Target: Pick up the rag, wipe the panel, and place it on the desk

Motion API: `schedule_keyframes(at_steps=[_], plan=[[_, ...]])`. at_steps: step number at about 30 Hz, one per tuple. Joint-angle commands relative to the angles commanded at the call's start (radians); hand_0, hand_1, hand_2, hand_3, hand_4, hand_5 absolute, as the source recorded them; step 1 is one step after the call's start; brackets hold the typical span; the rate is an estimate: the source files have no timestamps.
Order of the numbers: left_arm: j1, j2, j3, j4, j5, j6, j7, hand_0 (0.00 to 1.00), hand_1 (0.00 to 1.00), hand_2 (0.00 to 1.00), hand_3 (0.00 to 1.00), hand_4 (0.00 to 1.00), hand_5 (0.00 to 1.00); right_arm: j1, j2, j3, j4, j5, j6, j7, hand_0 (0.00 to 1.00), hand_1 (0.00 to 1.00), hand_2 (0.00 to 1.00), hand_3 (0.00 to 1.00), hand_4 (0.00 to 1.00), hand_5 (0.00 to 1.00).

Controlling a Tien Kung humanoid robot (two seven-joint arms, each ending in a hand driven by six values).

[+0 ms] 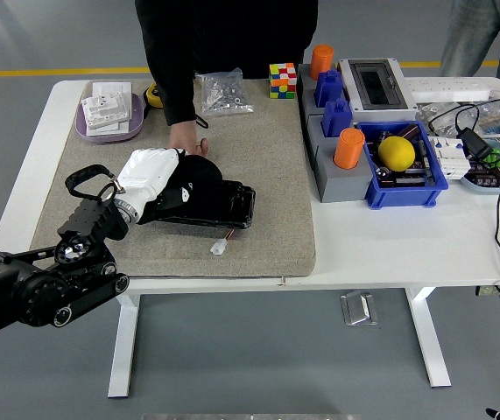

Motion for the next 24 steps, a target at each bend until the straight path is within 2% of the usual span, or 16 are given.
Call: schedule_keyframes(at_steps=[15, 24], plan=[[-0.022, -0.047, 0.048, -0.053, 0.002, -0.008, 0.023, 0.23, 0.131, 0.524, 0.463, 0.193, 0.002, 0.002, -0.011, -0.016, -0.001, 0.002, 0.004, -0.001, 0.778, 0.66, 0.714, 0.639, 0.998, 0.565], [-0.047, -0.089, 0.081, -0.051, -0.006, -0.01, 0.032, 0.229, 0.131, 0.525, 0.465, 0.195, 0.002, 0.004, -0.011, -0.026, 0.0, 0.004, 0.003, -0.002, 0.779, 0.66, 0.714, 0.639, 0.998, 0.566]])
